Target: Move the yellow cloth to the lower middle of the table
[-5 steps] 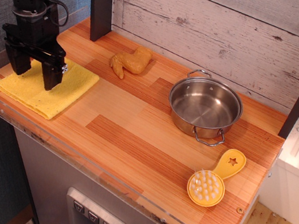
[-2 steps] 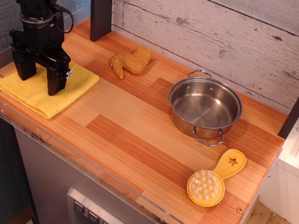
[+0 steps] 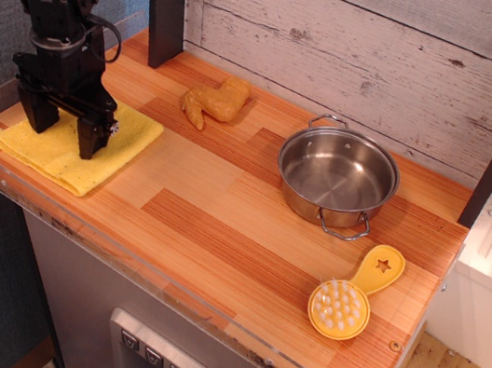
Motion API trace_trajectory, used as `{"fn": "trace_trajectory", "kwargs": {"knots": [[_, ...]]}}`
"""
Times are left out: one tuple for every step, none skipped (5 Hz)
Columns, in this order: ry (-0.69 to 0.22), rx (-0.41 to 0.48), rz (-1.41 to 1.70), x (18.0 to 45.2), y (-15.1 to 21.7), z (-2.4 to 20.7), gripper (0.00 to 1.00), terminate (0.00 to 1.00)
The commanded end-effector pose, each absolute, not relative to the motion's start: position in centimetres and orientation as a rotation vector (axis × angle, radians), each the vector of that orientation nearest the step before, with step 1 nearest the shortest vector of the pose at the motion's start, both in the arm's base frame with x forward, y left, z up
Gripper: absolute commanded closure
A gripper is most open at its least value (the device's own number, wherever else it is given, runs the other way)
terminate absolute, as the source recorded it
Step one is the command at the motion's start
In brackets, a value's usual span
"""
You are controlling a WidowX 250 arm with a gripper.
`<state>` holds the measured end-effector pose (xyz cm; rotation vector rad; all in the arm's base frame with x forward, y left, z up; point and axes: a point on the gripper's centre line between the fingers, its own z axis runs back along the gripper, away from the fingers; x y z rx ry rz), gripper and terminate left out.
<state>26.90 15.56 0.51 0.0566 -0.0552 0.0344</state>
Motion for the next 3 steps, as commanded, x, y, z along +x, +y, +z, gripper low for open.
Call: {"fn": "trace_trajectory", "kwargs": {"knots": [[-0.039, 0.027, -0.043, 26.8, 9.5, -0.2, 0.0, 0.0], [-0.045, 0.024, -0.085, 28.0, 6.2, -0.4, 0.0, 0.0], [-0.043, 0.012, -0.13, 28.9, 2.4, -0.6, 0.0, 0.0]]}}
